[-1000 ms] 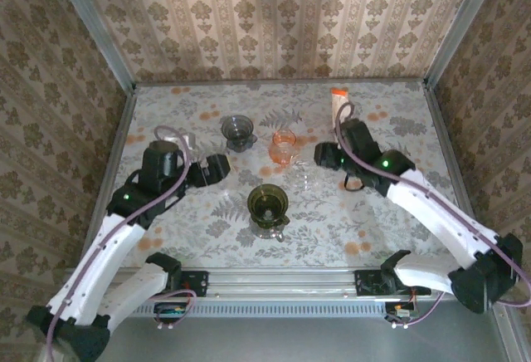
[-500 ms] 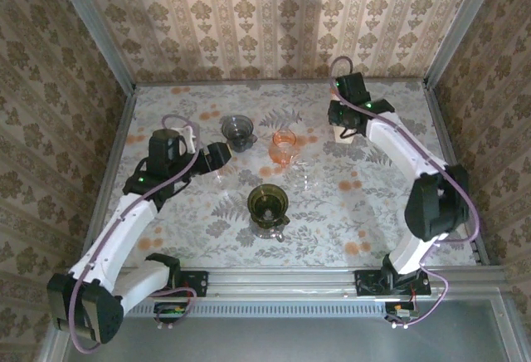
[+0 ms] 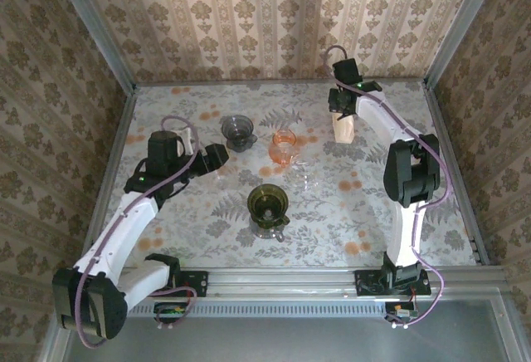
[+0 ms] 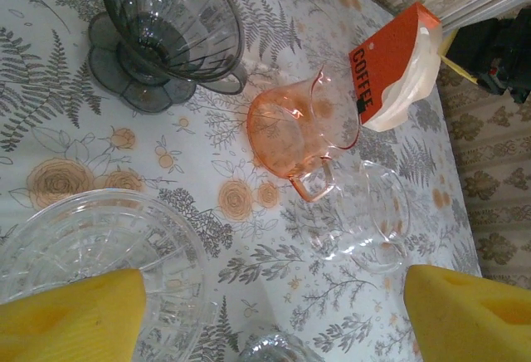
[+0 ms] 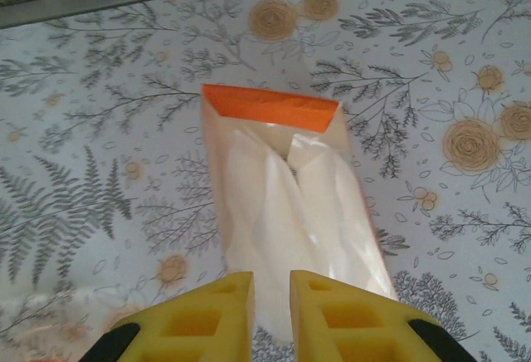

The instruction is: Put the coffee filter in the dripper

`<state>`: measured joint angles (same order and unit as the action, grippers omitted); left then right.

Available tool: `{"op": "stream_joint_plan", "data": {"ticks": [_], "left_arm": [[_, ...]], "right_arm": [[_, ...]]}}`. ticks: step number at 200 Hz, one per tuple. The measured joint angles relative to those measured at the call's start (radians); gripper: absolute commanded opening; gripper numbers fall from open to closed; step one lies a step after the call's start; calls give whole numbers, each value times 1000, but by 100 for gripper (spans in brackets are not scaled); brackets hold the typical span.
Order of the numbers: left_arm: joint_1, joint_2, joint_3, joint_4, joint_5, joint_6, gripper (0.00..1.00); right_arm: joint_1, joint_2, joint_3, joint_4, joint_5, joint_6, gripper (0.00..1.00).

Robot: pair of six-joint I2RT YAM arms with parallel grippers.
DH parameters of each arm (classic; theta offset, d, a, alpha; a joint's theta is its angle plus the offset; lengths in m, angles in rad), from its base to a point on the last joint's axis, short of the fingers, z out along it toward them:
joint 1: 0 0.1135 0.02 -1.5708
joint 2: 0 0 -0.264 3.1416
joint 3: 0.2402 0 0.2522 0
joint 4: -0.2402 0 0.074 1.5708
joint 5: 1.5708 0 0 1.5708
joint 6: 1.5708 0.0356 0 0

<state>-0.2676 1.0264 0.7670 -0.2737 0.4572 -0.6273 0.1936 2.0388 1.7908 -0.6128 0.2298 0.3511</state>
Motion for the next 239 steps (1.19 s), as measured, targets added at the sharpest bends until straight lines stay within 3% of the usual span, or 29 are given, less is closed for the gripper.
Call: {"op": "stream_joint_plan", "data": {"ticks": [131, 181, 202, 239], "left_arm": [[8, 54, -1, 51, 31, -8, 82], [8, 54, -1, 51, 31, -9, 82], [8, 54, -1, 51, 34, -9, 82], [8, 53, -2, 51, 34, -9, 82]], "right_arm": [[-11, 97, 80, -24, 16, -75, 18], [-11, 124, 95, -24, 29, -91, 12], [-11, 128, 95, -24, 29, -98, 0], [-8, 128, 93, -22, 37, -107, 0]]}}
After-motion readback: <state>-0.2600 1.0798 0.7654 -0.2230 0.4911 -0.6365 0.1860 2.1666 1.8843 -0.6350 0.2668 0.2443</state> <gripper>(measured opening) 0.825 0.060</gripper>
